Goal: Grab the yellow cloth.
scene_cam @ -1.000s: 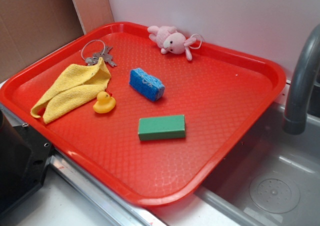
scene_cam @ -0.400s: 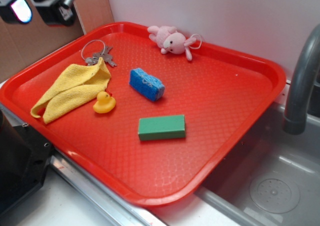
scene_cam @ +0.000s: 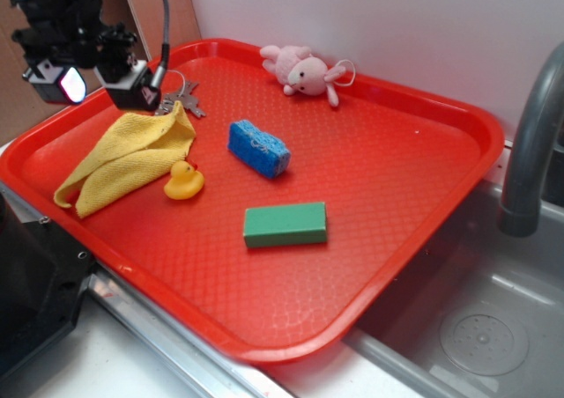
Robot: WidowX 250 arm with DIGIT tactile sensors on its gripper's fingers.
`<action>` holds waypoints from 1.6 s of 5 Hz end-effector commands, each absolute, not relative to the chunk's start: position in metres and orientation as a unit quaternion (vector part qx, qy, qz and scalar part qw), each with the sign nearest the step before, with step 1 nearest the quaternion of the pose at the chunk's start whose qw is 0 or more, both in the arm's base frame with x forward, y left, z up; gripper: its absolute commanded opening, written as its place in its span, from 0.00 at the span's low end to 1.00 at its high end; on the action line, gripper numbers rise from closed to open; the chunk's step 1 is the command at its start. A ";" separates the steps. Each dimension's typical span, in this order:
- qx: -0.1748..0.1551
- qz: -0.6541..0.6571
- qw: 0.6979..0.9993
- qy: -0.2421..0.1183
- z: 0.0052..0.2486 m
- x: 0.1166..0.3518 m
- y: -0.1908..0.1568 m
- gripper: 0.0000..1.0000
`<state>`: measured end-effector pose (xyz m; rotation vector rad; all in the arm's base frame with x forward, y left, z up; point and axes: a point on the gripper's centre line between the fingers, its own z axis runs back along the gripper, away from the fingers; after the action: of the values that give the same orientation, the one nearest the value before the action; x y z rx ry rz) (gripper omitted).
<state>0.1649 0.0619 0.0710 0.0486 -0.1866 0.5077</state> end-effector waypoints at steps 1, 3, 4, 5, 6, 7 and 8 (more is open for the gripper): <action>0.046 0.245 0.967 -0.047 0.033 0.161 0.076 1.00; 0.027 0.246 0.969 -0.020 0.019 0.155 0.073 0.00; 0.030 0.224 0.974 0.004 0.010 0.159 0.071 0.00; 0.037 0.213 0.976 -0.003 0.040 0.169 0.062 0.00; 0.033 0.208 0.978 0.005 0.086 0.182 0.045 0.00; -0.009 0.194 0.981 0.005 0.117 0.186 0.026 0.00; -0.057 0.169 0.984 -0.006 0.163 0.184 -0.003 0.00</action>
<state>0.1817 -0.0091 0.1501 -0.1064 0.0279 0.3417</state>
